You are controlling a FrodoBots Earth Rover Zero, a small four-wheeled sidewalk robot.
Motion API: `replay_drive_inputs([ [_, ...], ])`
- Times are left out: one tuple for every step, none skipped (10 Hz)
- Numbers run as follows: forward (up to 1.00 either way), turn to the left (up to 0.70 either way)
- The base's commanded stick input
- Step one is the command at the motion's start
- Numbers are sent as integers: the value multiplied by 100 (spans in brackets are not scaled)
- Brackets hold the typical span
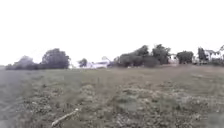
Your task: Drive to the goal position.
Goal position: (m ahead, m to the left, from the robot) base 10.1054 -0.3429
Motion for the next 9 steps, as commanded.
replay_drive_inputs([
  [50, -43],
  [50, -49],
  [50, -50],
  [50, -50],
  [50, -50],
  [50, -46],
  [50, -36],
  [50, -5],
  [50, -3],
])
